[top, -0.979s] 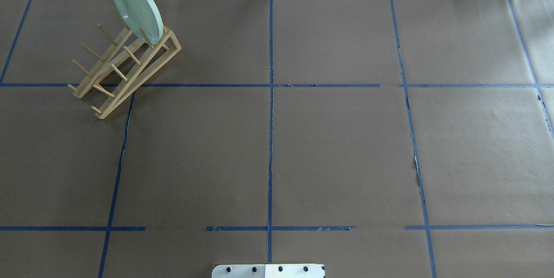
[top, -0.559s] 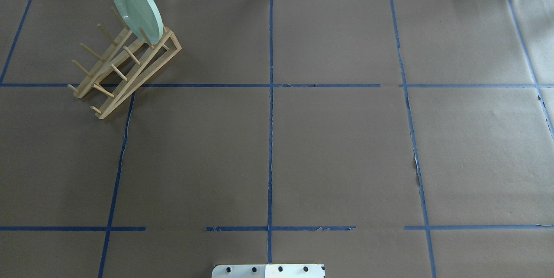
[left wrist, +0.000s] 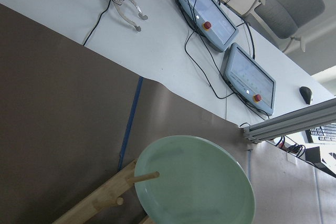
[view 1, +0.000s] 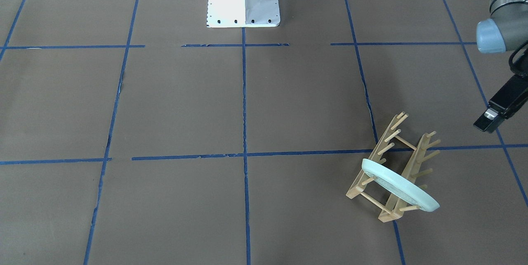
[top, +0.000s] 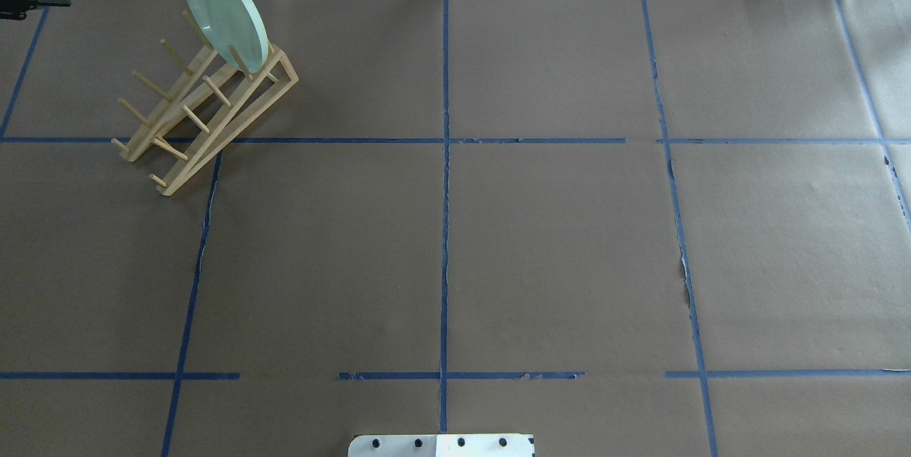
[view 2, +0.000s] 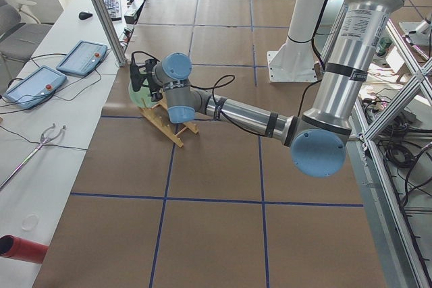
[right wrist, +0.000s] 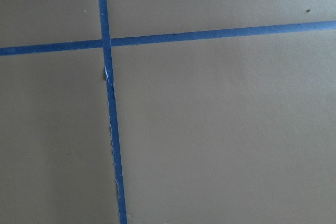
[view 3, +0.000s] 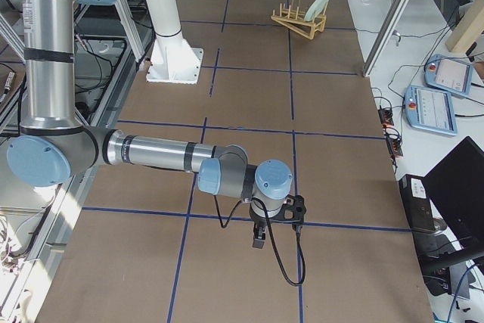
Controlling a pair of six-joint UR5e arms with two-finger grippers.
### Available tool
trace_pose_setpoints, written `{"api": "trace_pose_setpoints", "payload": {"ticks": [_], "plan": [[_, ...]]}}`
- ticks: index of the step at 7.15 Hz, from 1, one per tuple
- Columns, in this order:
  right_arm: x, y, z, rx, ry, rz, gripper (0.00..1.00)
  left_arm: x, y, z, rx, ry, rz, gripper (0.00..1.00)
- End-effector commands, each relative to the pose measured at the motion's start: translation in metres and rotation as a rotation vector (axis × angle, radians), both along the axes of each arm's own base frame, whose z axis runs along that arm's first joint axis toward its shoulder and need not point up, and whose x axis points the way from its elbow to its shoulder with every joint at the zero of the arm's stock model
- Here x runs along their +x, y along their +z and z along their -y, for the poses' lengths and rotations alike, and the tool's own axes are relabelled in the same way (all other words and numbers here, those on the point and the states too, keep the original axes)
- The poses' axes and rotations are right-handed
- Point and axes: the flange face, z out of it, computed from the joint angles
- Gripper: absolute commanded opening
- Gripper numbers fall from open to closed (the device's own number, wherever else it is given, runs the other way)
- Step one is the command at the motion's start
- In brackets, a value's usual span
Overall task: Place plate on table
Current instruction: 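Move the left gripper toward the top rim of the green plate in the rack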
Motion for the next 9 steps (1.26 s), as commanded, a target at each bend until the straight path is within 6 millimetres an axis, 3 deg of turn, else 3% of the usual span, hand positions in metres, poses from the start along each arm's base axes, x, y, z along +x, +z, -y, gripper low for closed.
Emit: {"api": "trace_pose_setpoints", "payload": {"ticks": [1, 4, 7, 9], "plan": [[0.000, 0.000, 0.000, 0.000, 0.000, 0.000, 1.00, 0.042, 0.003, -0.005, -0.066, -0.052, -0.169, 1.00], [0.000, 0.000, 0.000, 0.000, 0.000, 0.000, 1.00, 0.103, -0.022, 0.012, -0.137, -0.124, -0.272, 0.96], [0.000, 0.000, 0.000, 0.000, 0.000, 0.000, 1.00, 0.135, -0.017, 0.040, -0.160, -0.111, -0.240, 0.89], [0.000, 0.000, 0.000, 0.000, 0.000, 0.000, 1.00, 0.144, -0.015, 0.042, -0.160, -0.144, -0.238, 0.73]]}}
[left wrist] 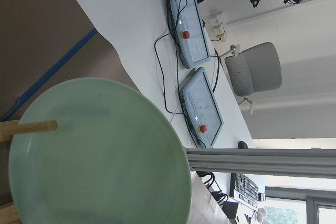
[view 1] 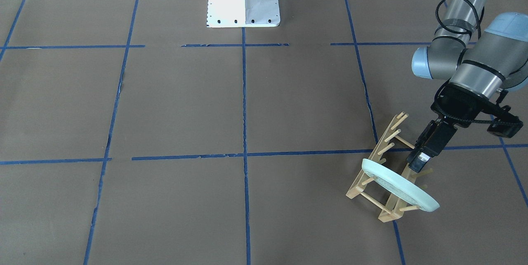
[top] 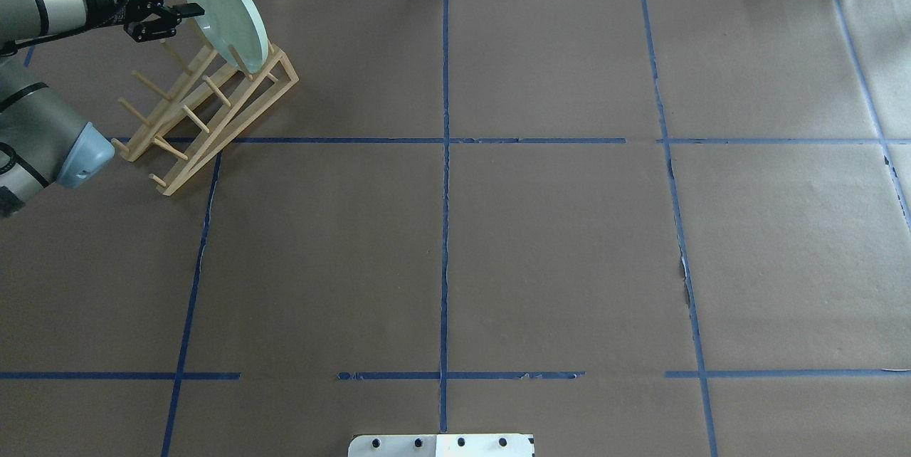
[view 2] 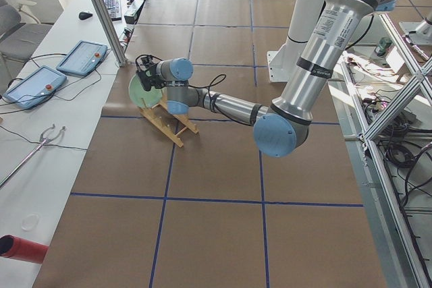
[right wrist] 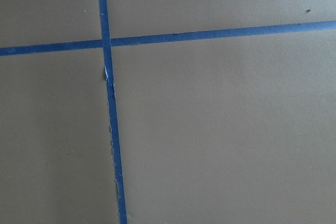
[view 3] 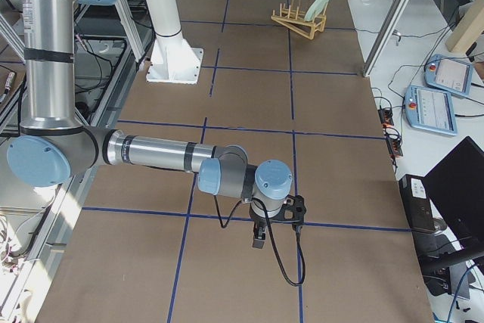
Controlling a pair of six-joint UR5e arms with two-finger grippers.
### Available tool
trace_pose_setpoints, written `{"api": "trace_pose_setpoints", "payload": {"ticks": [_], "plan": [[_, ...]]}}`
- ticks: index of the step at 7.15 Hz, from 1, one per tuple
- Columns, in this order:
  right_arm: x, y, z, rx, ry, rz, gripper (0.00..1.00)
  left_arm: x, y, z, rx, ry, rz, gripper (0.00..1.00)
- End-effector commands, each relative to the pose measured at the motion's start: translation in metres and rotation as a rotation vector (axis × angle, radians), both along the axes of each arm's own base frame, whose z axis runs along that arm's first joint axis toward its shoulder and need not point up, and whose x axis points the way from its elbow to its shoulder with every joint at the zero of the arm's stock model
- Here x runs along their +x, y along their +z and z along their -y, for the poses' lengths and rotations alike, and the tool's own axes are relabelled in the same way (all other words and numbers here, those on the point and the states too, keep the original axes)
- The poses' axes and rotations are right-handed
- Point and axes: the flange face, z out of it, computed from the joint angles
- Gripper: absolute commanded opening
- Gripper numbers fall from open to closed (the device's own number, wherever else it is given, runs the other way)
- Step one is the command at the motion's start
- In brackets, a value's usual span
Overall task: Place plate on table
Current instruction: 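Move the left gripper toward the top rim of the green plate in the rack, then close the left gripper on the green plate's rim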
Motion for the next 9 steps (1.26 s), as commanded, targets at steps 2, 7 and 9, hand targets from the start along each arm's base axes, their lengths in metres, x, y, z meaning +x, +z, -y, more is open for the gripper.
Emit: {"api": "trace_pose_setpoints", "payload": {"ticks": [2, 7, 9], "plan": [[0.0000, 0.0000, 0.0000, 0.000, 0.000, 0.000, 1.00, 0.0073, 0.0008, 0.0016, -0.002, -0.013, 0.005, 0.55], [0.0000, 0.0000, 0.0000, 0.000, 0.000, 0.000, 1.00, 0.0104, -0.0090, 0.0065, 0.004, -0.013, 0.001, 0.48], [0.0000, 0.0000, 0.0000, 0.000, 0.000, 0.000, 1.00, 0.0111, -0.0071, 0.0077, 0.002, -0.013, 0.004, 0.45]]}}
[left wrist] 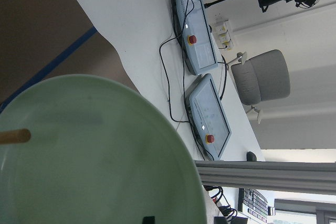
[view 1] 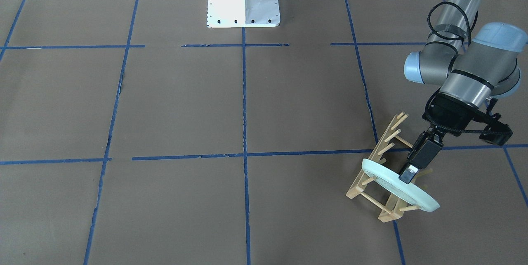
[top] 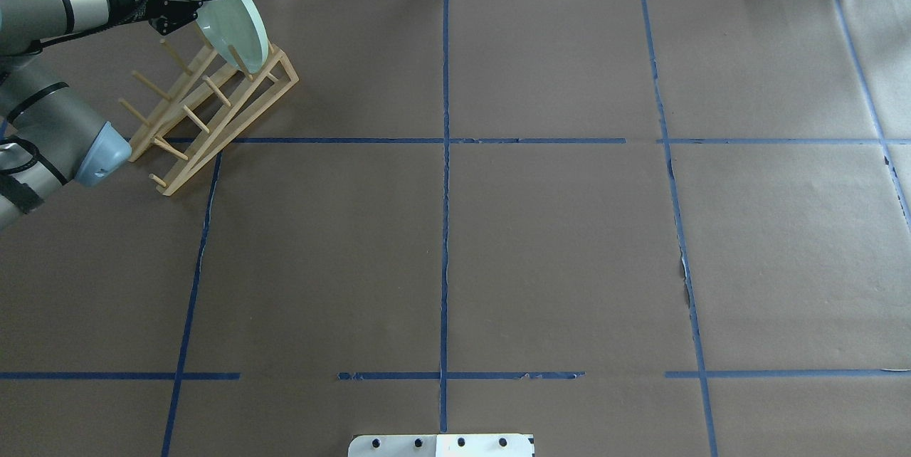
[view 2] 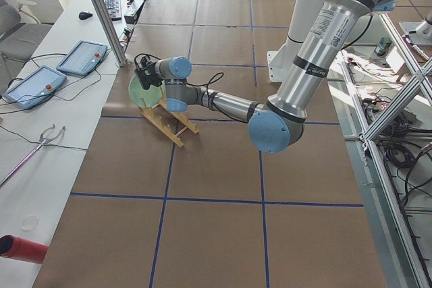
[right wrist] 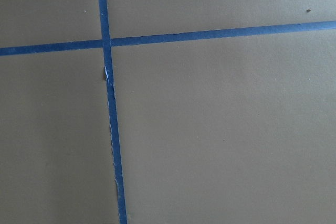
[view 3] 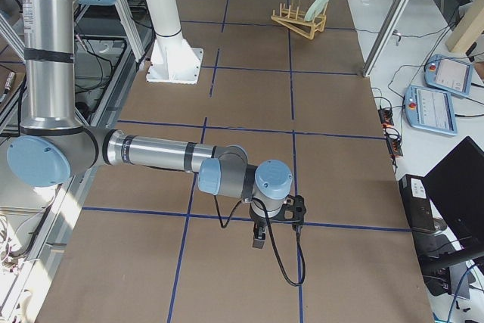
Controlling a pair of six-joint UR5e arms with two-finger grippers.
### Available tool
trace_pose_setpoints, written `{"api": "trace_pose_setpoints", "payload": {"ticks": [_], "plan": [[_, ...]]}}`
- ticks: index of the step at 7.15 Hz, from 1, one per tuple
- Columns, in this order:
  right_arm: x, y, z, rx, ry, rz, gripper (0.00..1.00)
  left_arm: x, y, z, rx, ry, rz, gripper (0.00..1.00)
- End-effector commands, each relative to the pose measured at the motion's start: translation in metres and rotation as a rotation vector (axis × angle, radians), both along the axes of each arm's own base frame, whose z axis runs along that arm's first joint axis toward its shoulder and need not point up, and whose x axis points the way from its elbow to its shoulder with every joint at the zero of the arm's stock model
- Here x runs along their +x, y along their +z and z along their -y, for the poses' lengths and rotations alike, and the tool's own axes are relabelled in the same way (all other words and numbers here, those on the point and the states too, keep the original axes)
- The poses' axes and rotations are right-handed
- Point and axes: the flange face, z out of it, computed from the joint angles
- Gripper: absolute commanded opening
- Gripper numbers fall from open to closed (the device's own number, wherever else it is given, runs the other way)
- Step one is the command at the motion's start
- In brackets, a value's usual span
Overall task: Place plate on table
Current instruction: 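Close the left gripper on the green plate's rim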
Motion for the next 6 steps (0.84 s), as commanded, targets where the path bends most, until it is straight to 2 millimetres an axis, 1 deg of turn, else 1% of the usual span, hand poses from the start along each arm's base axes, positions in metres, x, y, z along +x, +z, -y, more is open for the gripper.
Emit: {"api": "trace_pose_setpoints", "payload": {"ticks": [1, 2, 3, 4, 6], "plan": [[0.0000, 0.0000, 0.0000, 0.000, 0.000, 0.000, 1.00, 0.0002, -0.0027, 0.0022, 0.003, -0.002, -0.001, 0.42], [0.0000, 0.0000, 0.0000, 0.000, 0.000, 0.000, 1.00, 0.0011, -0.0027, 0.0018, 0.003, 0.000, -0.001, 0.41], [0.0000, 0.0000, 0.0000, 0.000, 0.000, 0.000, 1.00, 0.0012, -0.0027, 0.0017, 0.003, 0.001, -0.001, 0.32], [0.0000, 0.0000, 0.0000, 0.000, 0.000, 0.000, 1.00, 0.0014, -0.0020, 0.0019, 0.001, 0.002, 0.000, 0.26], [0.0000, 0.0000, 0.0000, 0.000, 0.000, 0.000, 1.00, 0.0003, -0.0020, 0.0024, 0.037, 0.000, 0.033, 0.19]]}}
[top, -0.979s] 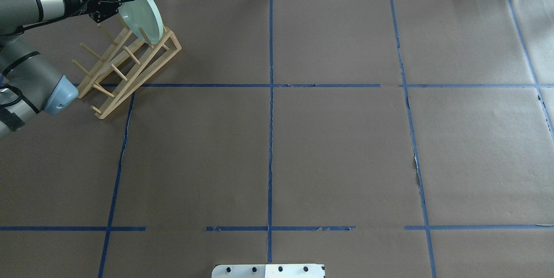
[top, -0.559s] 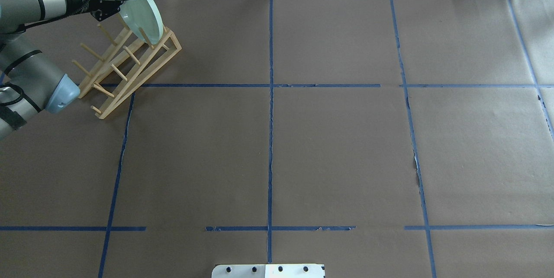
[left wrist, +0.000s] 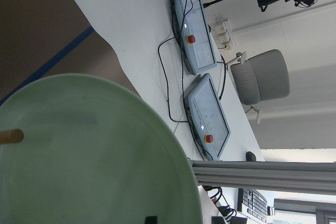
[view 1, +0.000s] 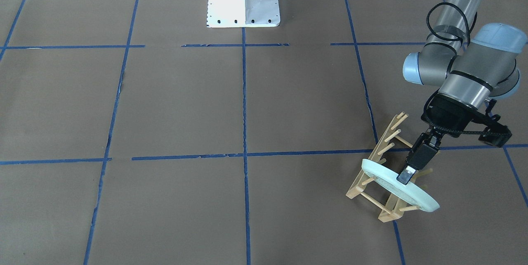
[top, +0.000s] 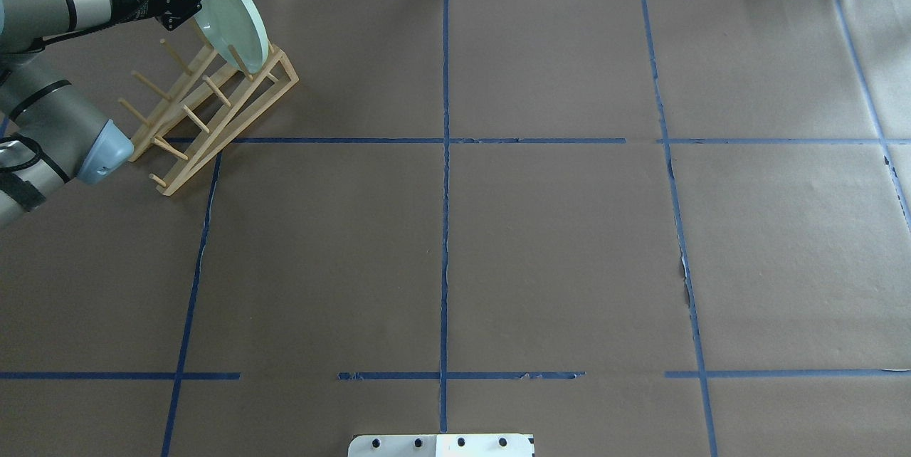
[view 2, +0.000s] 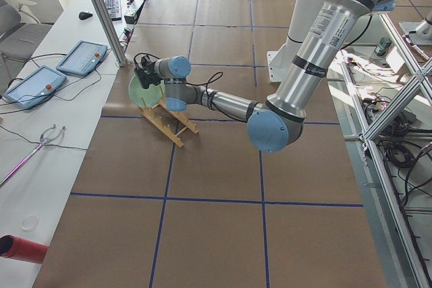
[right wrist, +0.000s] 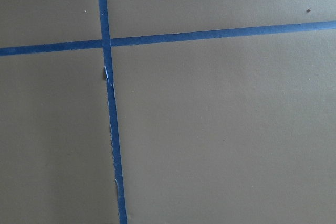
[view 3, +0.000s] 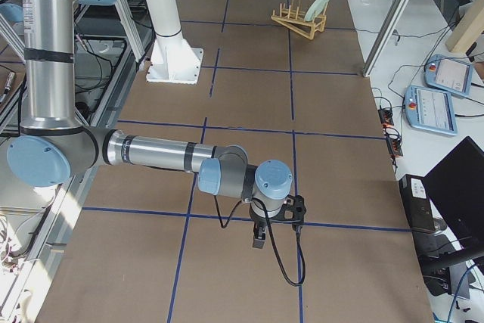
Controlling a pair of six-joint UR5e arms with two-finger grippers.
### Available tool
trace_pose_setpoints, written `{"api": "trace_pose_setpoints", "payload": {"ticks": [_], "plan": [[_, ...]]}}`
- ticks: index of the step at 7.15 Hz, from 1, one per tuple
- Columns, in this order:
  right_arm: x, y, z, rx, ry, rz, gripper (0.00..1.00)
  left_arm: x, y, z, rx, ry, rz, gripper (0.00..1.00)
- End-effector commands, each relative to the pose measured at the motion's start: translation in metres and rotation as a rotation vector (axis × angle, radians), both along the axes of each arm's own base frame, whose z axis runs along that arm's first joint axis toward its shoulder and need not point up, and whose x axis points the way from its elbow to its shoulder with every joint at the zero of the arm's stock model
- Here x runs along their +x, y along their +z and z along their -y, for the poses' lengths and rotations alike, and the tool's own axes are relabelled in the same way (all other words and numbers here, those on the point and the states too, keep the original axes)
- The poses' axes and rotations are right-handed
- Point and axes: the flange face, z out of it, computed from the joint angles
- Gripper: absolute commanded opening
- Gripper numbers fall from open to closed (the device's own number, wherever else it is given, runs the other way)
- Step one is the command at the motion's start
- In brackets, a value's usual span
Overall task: Place plate on table
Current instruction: 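Close the left gripper on the green plate's rim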
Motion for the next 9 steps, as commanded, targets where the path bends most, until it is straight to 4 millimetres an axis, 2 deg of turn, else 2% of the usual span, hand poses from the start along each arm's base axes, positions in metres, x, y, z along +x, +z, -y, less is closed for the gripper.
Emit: {"api": "trace_pose_setpoints", "payload": {"ticks": [1, 5, 9], "plan": [[0.0000, 0.0000, 0.0000, 0.000, 0.000, 0.000, 1.00, -0.0004, -0.0002, 0.0000, 0.019, 0.001, 0.017, 0.17], [0.0000, 0.0000, 0.0000, 0.000, 0.000, 0.000, 1.00, -0.0042, -0.0051, -0.0002, 0.030, -0.004, 0.005, 0.05], [0.0000, 0.0000, 0.0000, 0.000, 0.000, 0.000, 1.00, -0.0090, -0.0089, -0.0024, 0.052, -0.008, -0.014, 0.00]]}}
